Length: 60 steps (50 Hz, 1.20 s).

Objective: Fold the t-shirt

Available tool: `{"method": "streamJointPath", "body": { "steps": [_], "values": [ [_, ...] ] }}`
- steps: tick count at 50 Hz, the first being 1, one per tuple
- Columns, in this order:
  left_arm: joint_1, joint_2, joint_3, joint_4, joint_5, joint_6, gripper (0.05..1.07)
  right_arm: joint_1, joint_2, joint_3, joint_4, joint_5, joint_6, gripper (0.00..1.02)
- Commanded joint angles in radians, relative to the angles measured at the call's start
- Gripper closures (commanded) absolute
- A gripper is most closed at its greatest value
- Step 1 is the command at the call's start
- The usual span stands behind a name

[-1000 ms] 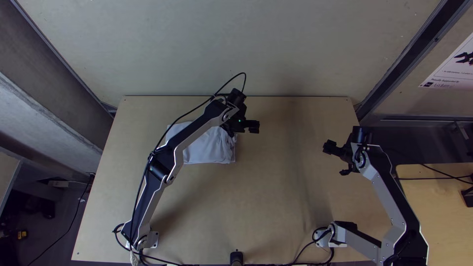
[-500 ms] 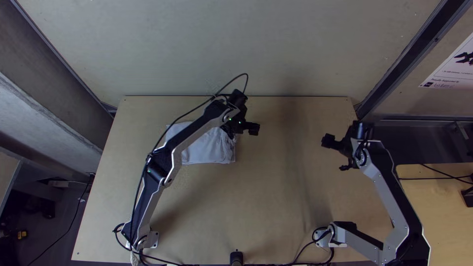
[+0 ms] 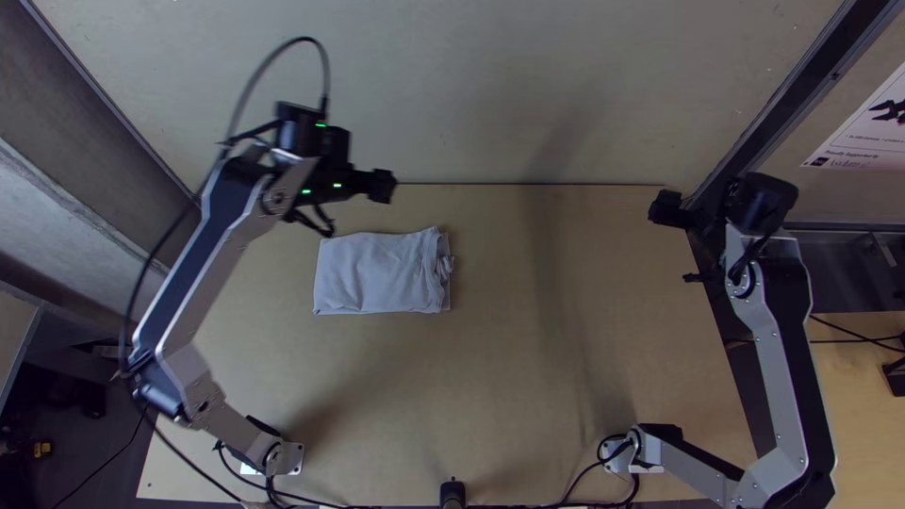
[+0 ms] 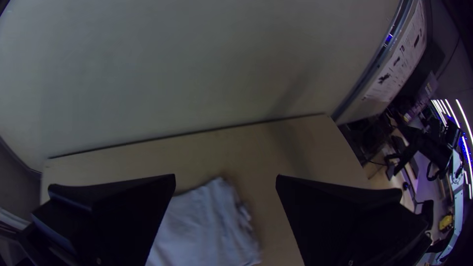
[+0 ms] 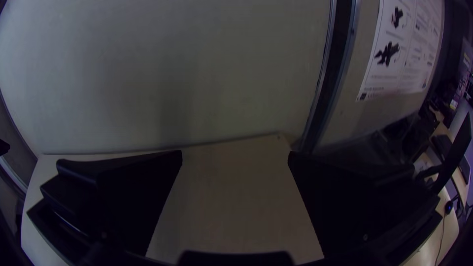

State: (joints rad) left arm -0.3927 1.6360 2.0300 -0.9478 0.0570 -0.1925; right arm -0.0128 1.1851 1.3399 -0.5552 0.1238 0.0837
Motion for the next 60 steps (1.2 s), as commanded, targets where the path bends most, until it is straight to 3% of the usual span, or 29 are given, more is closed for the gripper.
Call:
{"method": "streamJointPath", "body": {
  "steps": [1, 12, 25, 39, 50, 60],
  "values": [
    [0.072, -0.116, -0.077, -0.002, -0.017, 0.080, 0.09, 0.016, -0.044, 0.058, 0.049, 0.005, -0.053, 0.04],
    [0.267, -0.346, -0.220, 0.093, -0.017, 0.183, 0.09, 0.066, -0.147, 0.065, 0.187, 0.005, -0.165, 0.04],
    [0.426, -0.634, -0.485, 0.300, -0.019, 0.268, 0.09, 0.088, -0.294, 0.030, 0.248, 0.007, -0.223, 0.04],
    [0.531, -0.956, -0.919, 0.531, -0.023, 0.344, 0.10, 0.128, -0.625, -0.295, 0.391, 0.005, -0.322, 0.04],
    [0.597, -1.205, -1.242, 0.696, -0.022, 0.363, 0.10, 0.154, -0.875, -0.512, 0.386, 0.005, -0.334, 0.03],
    [0.595, -1.437, -1.456, 0.735, -0.020, 0.360, 0.10, 0.154, -1.052, -0.659, 0.365, 0.005, -0.323, 0.04]
  ]
}}
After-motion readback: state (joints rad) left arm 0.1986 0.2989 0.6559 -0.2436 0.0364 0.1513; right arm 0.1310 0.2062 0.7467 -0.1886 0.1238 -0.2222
